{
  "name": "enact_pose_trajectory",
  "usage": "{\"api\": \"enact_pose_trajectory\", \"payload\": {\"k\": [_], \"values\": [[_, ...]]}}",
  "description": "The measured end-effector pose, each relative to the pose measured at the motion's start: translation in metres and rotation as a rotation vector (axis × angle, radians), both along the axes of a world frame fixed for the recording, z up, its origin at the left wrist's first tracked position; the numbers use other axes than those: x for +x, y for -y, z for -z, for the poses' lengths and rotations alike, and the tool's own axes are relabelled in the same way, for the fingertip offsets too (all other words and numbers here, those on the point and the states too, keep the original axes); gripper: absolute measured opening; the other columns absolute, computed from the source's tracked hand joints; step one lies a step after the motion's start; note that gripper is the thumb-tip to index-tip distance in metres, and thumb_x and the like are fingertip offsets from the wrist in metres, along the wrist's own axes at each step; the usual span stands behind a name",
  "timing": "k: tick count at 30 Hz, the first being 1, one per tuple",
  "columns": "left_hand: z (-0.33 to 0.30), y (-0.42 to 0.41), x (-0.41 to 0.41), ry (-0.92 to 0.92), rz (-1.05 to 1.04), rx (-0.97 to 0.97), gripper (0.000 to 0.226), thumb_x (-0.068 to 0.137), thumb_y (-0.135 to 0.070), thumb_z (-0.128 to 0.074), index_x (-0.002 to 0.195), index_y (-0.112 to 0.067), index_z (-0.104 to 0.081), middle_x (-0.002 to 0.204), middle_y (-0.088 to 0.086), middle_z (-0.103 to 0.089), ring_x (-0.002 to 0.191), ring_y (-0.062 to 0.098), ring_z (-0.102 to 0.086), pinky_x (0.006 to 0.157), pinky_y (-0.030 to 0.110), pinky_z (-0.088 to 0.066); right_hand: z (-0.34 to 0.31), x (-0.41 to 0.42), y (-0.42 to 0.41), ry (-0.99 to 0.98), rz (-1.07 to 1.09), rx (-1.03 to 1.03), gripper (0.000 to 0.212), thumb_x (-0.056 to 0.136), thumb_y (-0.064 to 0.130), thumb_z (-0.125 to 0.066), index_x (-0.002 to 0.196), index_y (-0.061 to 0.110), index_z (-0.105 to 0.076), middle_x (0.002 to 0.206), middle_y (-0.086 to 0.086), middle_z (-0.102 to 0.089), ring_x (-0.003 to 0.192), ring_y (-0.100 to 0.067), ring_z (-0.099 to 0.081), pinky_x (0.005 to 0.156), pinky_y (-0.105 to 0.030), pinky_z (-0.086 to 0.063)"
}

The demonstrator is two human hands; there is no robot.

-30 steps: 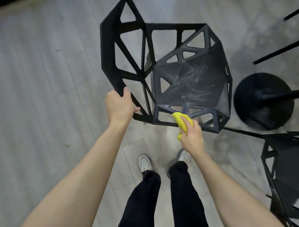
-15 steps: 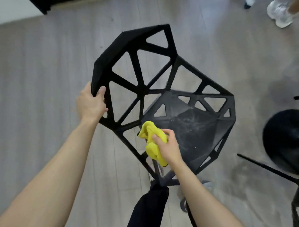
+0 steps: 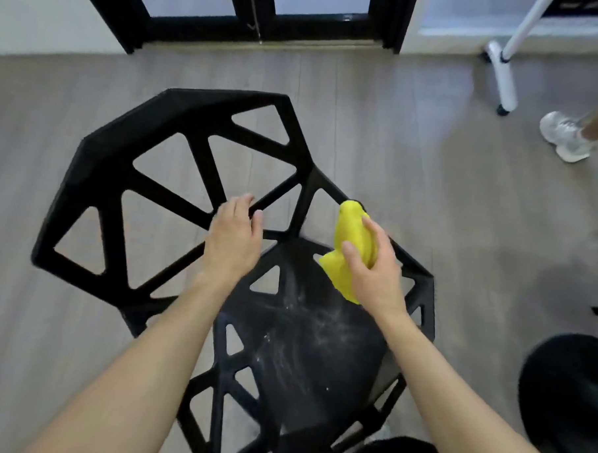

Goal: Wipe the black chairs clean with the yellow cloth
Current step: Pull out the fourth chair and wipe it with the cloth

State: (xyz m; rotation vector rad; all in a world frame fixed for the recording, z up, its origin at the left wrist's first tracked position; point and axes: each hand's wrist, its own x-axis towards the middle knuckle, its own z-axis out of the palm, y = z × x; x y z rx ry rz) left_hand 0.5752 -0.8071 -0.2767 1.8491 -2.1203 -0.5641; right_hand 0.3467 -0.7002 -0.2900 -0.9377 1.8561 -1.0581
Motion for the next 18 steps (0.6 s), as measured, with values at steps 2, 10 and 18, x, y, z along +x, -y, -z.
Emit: {"api": "enact_pose_trajectory", "payload": {"k": [2, 10, 18], "values": [[0.015, 0.027, -0.011, -0.055, -0.042, 0.147, 0.052, 0.116, -0.045, -0.034, 0.153, -0.013, -0.051, 0.145, 0.010, -0.060, 0.136, 0.032, -0.055, 0.113, 0.045, -0.043, -0.002, -0.013, 0.041, -0.117, -0.013, -0.176, 0.059, 0.103, 0.041, -0.066, 0.158, 0.034, -0.045, 0.148, 0.014, -0.050, 0.127, 0.006, -0.049, 0.104, -0.012, -0.035], [0.077, 0.084, -0.021, -0.118, -0.084, 0.145, 0.069, 0.110, -0.061, -0.007, 0.126, -0.024, -0.063, 0.115, 0.008, -0.073, 0.127, 0.034, -0.057, 0.125, 0.052, -0.021, 0.039, -0.034, 0.158, -0.888, -0.493, -0.104, 0.070, 0.104, 0.066, -0.036, 0.158, 0.022, -0.038, 0.143, -0.013, -0.053, 0.138, -0.032, -0.046, 0.116, -0.049, -0.028], [0.087, 0.089, -0.020, -0.171, -0.060, -0.102, 0.071, 0.112, -0.061, -0.010, 0.129, -0.021, -0.067, 0.128, 0.006, -0.070, 0.136, 0.033, -0.051, 0.128, 0.058, -0.017, 0.028, -0.075, 0.169, -0.507, -0.620, -0.086, 0.063, 0.082, 0.064, -0.081, 0.130, 0.030, -0.058, 0.125, 0.003, -0.065, 0.114, -0.019, -0.065, 0.095, -0.041, -0.056]]}}
